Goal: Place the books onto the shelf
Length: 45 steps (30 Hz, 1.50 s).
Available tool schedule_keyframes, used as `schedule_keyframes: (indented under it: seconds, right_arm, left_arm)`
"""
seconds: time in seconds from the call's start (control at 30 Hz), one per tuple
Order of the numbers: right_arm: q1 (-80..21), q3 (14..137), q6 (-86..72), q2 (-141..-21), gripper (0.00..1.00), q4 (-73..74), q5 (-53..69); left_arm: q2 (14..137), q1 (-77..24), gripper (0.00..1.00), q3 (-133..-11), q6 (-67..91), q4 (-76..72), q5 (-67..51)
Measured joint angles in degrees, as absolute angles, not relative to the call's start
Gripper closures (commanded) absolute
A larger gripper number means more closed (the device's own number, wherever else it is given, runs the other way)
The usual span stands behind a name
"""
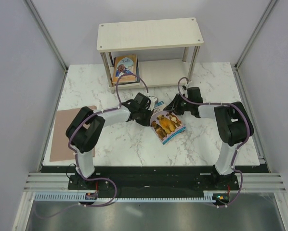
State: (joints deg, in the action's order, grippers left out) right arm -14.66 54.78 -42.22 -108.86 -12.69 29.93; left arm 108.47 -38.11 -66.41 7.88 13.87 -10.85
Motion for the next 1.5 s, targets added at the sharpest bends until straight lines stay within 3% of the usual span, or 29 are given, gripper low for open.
schedule_keyframes:
  seconds: [0.1,0.23,0.27,0.33,0.37,0.5,0.67,0.97,1.23,1.5]
  right_arm:
    - [-15.0,56.3,-41.5,-108.9,0.96,-13.4,31.4]
    - [-15.2,57.0,-41.4,-108.8,1.0,-15.0,32.8]
    - [-15.2,57.0,-41.4,-108.8,1.0,-15.2,32.9]
    - [-15.3,57.0,-41.5,-108.8,1.0,-15.6,33.2]
    - [-15.6,57.0,-41.6,-108.8,1.0,-15.6,33.3]
    - [-17.3,57.1,-42.7,-109.0,1.0,-15.9,35.1]
    - [-19.3,58.3,-45.0,-110.4,1.0,-15.9,38.0]
    - [-18.1,61.5,-52.8,-110.6,1.0,-22.7,39.2]
    - [-17.8,63.9,-59.0,-110.2,1.0,-29.7,38.9]
    - [-17.8,63.2,-66.7,-106.8,1.0,-39.2,39.0]
  left_arm:
    - [108.8,-38.1,0.98,-67.1,7.9,14.5,-10.9]
    - [108.7,-38.1,0.98,-67.1,8.0,14.6,-10.5]
    - [108.7,-38.1,0.81,-67.1,8.1,14.6,-10.2]
    - [108.0,-38.1,0.65,-66.2,8.4,14.0,-9.2]
    - [107.4,-38.1,0.44,-65.4,8.9,13.4,-8.6]
    - [101.8,-37.5,0.2,-59.5,10.7,10.3,-5.4]
    - [89.3,-34.4,0.11,-48.6,13.0,4.4,-4.0]
    - [73.7,-33.9,0.11,-29.8,23.0,-17.9,-4.6]
    - [74.4,-33.9,0.07,-20.4,32.8,-40.6,-6.1]
    - [84.3,-34.2,0.05,-16.6,36.7,-65.6,-6.5]
